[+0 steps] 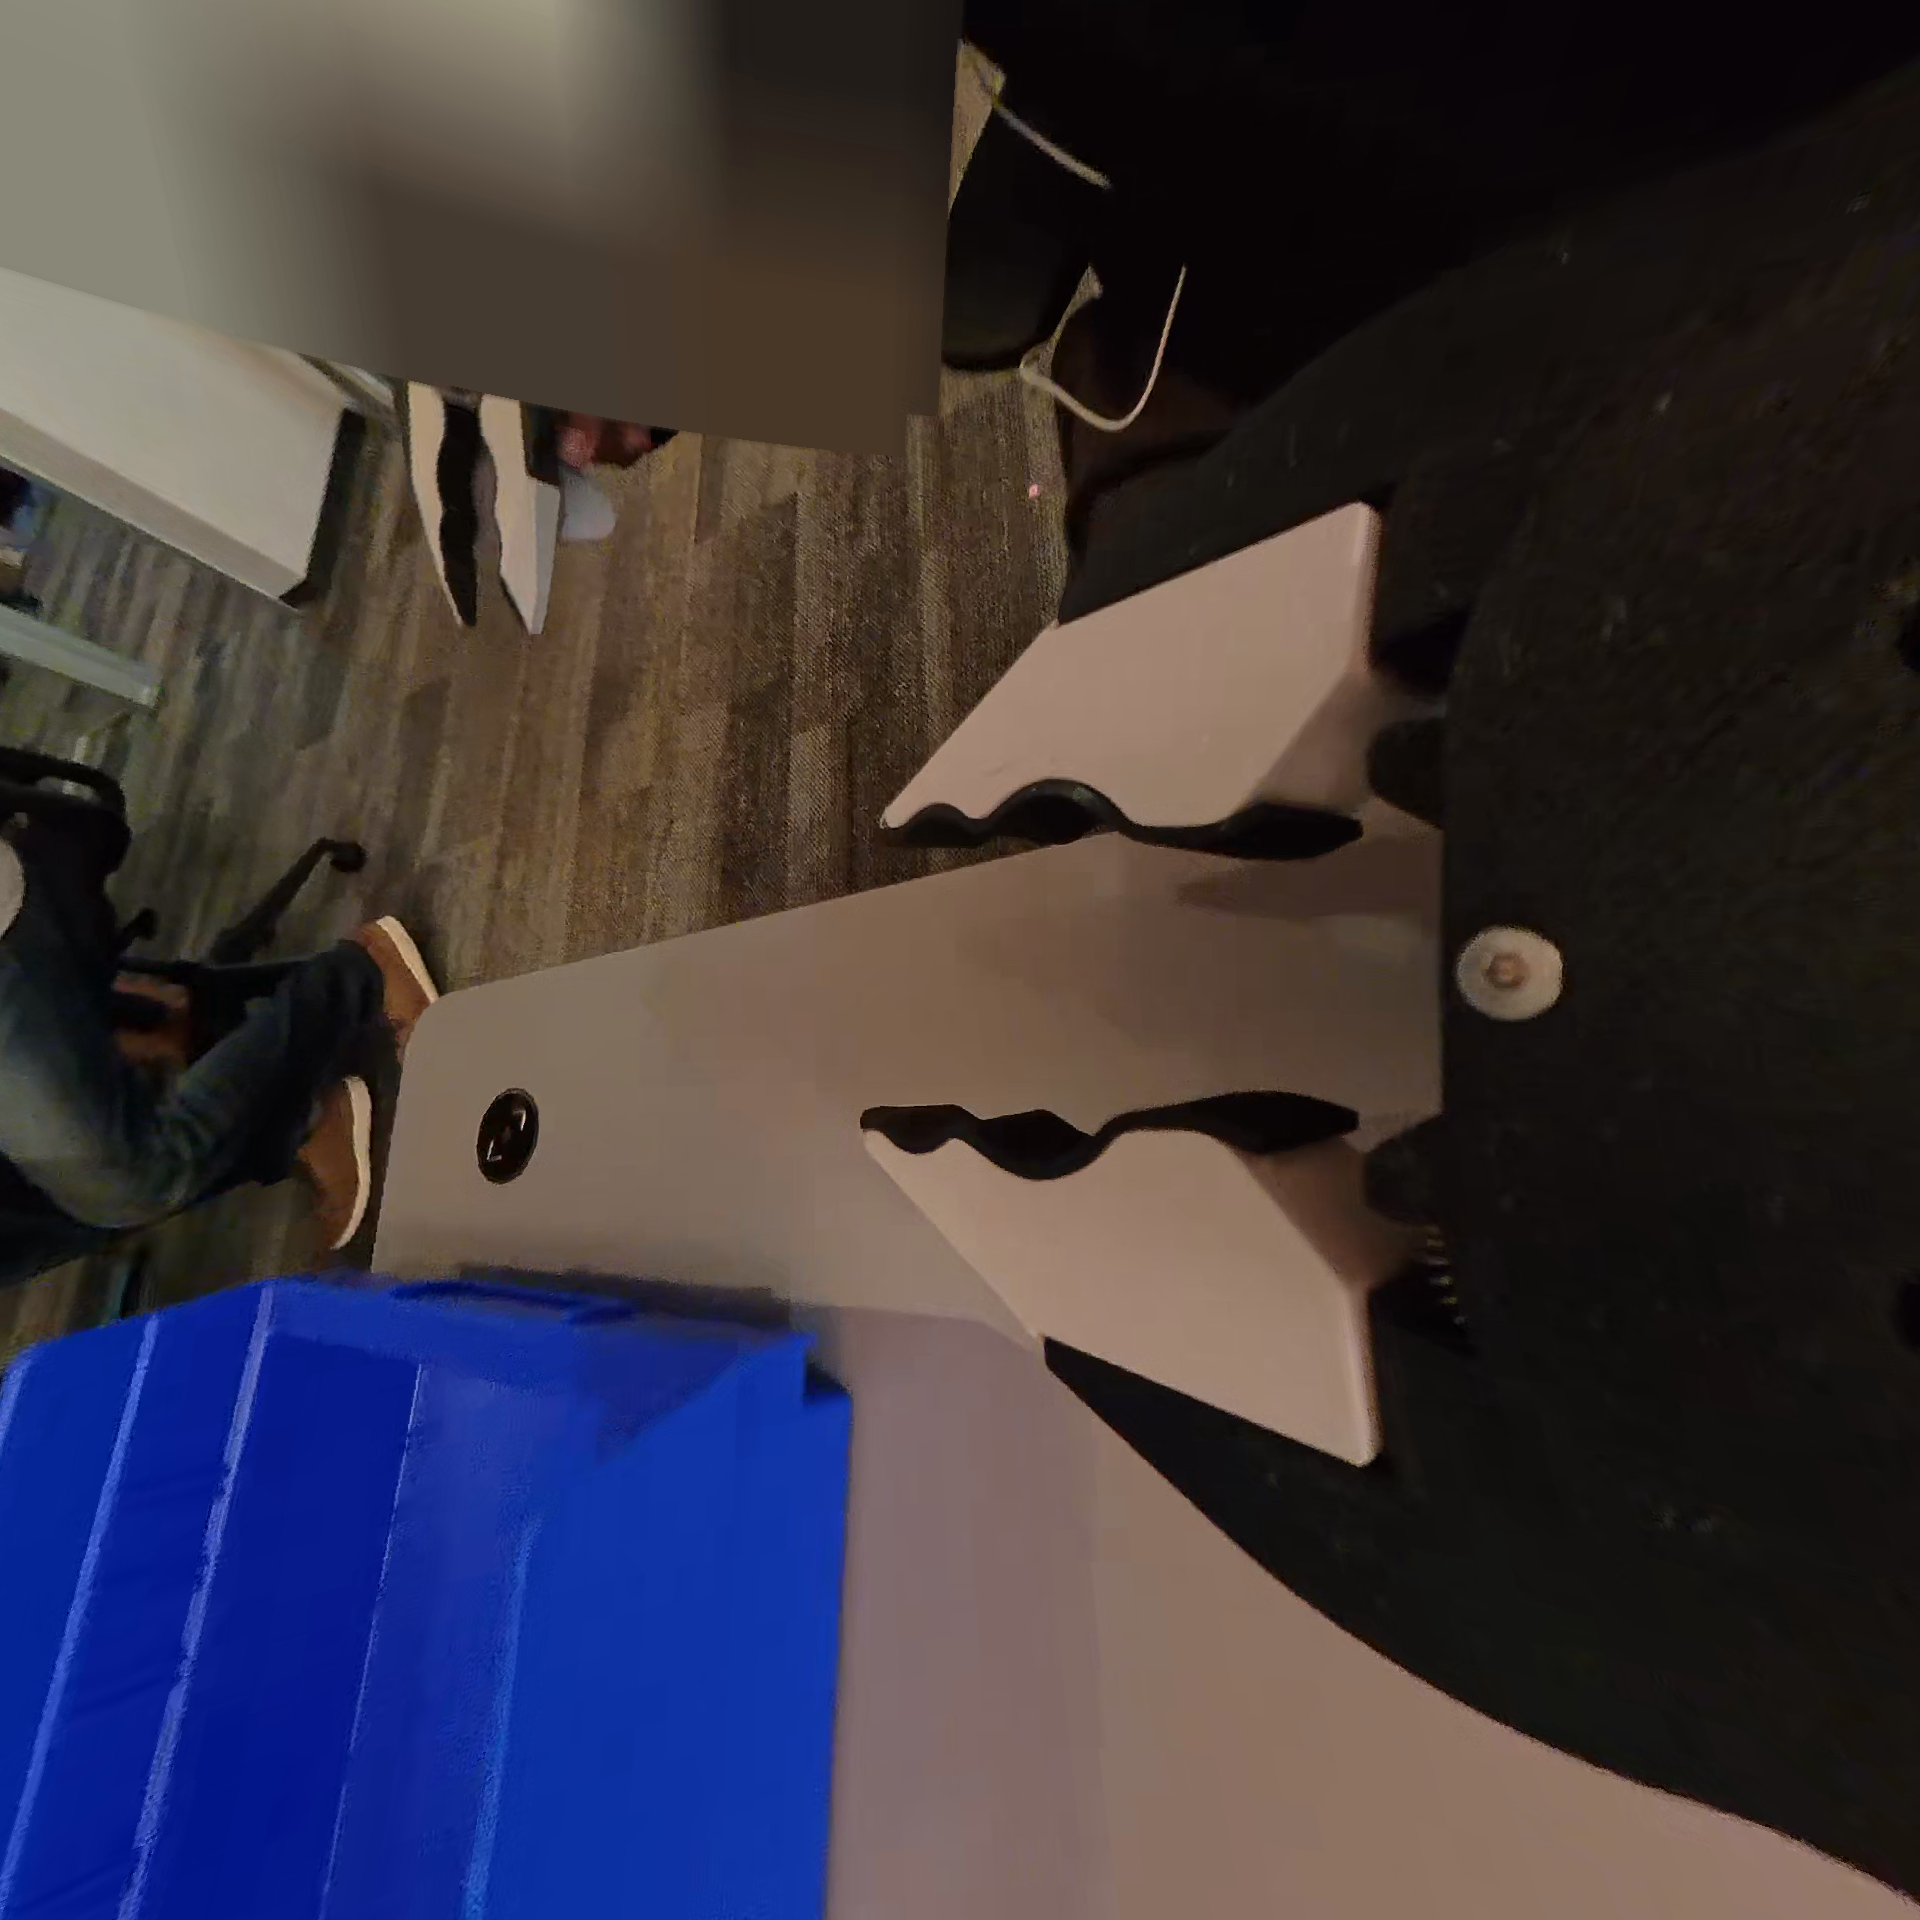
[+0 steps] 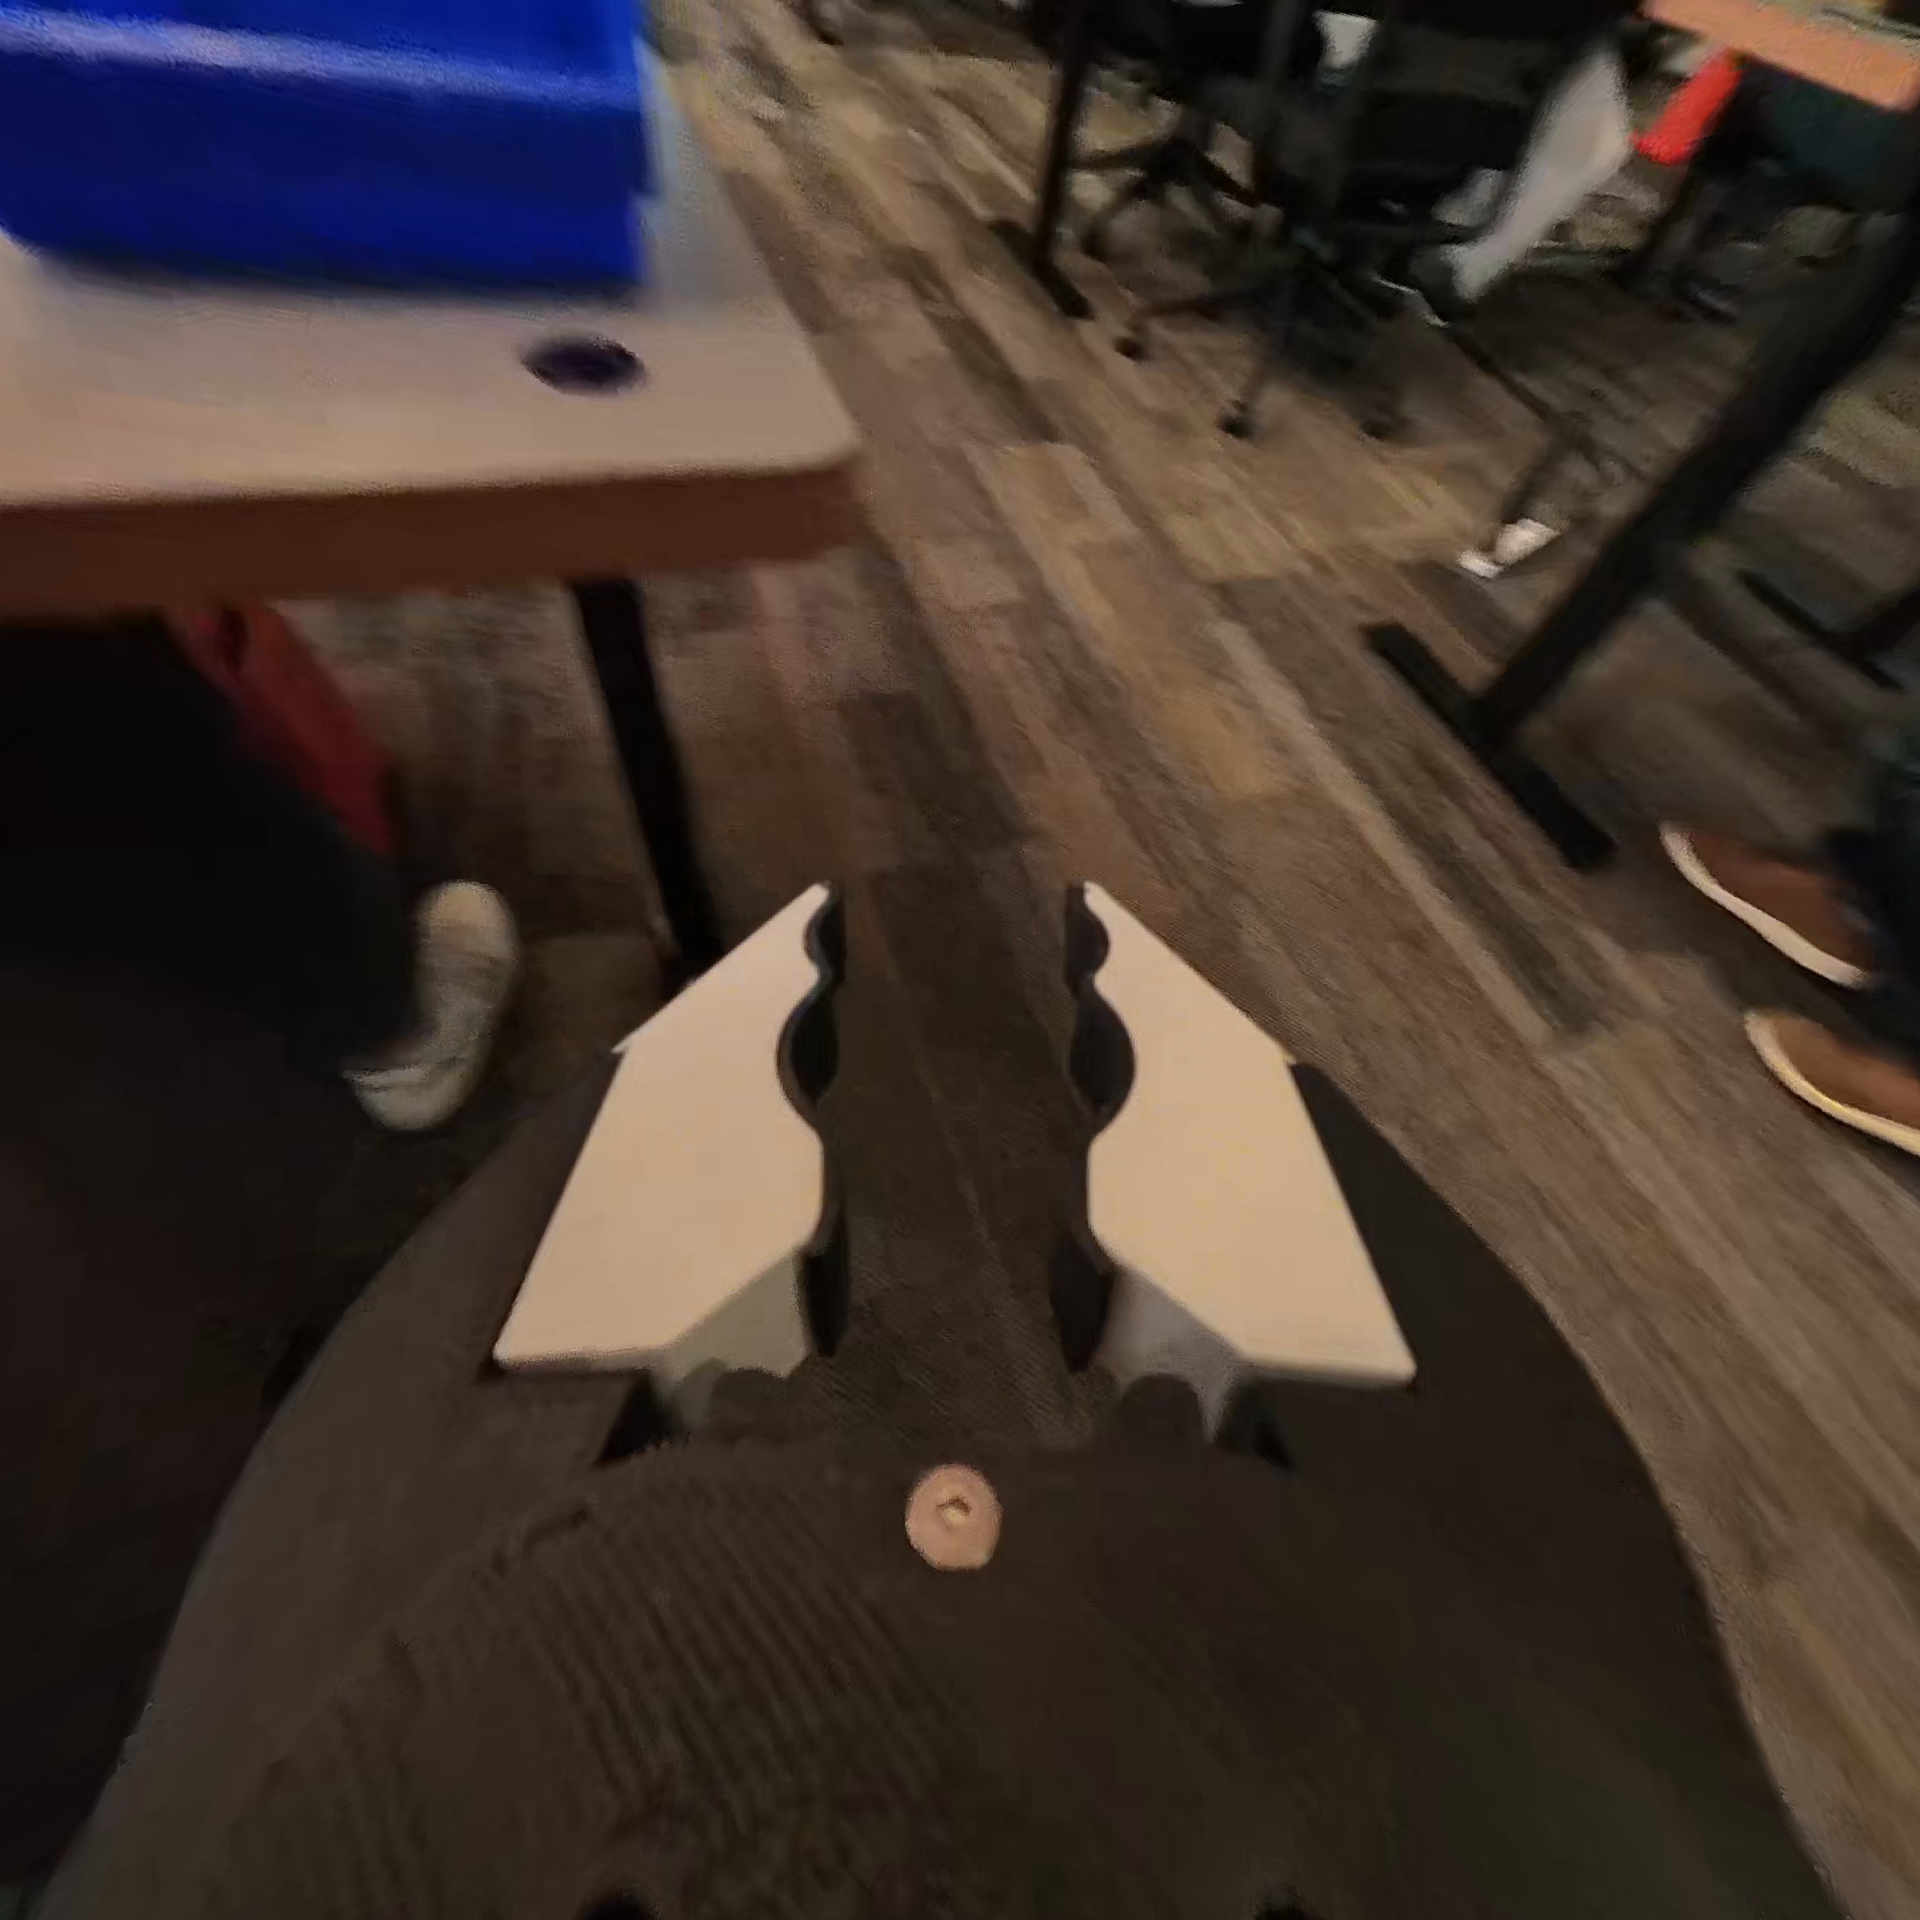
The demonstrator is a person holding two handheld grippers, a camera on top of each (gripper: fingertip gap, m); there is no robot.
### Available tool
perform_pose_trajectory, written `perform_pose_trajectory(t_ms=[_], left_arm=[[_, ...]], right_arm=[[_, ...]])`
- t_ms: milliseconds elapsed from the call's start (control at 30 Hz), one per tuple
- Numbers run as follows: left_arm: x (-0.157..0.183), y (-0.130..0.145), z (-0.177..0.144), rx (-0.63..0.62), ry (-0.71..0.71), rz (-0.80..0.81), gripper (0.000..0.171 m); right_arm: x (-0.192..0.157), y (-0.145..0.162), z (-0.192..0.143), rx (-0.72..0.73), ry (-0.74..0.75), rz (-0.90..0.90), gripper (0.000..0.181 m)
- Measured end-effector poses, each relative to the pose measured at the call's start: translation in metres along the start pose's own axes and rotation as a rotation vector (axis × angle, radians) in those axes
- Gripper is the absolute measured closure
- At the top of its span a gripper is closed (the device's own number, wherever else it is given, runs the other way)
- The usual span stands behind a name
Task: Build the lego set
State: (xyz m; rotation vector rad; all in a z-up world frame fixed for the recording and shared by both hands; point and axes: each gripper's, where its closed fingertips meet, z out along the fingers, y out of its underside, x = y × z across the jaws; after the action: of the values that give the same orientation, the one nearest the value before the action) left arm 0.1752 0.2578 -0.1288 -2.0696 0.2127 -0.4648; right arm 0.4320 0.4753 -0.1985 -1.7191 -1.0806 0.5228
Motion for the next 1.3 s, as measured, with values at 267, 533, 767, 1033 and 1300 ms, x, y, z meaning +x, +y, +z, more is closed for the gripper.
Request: perform_pose_trajectory(t_ms=[267, 533, 767, 1033, 1300], left_arm=[[0.018, -0.017, 0.058, -0.029, -0.098, 0.034, 0.129], [0.073, -0.046, 0.096, -0.035, -0.124, 0.051, 0.130], [0.154, -0.064, 0.152, -0.062, -0.059, 0.082, 0.129], [0.240, -0.062, 0.195, -0.051, -0.015, 0.002, 0.129], [0.273, -0.055, 0.211, -0.047, -0.043, -0.101, 0.130]], right_arm=[[0.125, 0.165, -0.077, -0.096, 0.359, 0.066, 0.142], [0.235, 0.385, -0.231, -0.352, 0.735, 0.331, 0.153], [0.208, 0.605, -0.365, -0.650, 0.809, 0.662, 0.153], [0.141, 0.762, -0.410, -0.913, 0.665, 0.771, 0.158], [0.146, 0.837, -0.380, -0.949, 0.547, 0.910, 0.142]])
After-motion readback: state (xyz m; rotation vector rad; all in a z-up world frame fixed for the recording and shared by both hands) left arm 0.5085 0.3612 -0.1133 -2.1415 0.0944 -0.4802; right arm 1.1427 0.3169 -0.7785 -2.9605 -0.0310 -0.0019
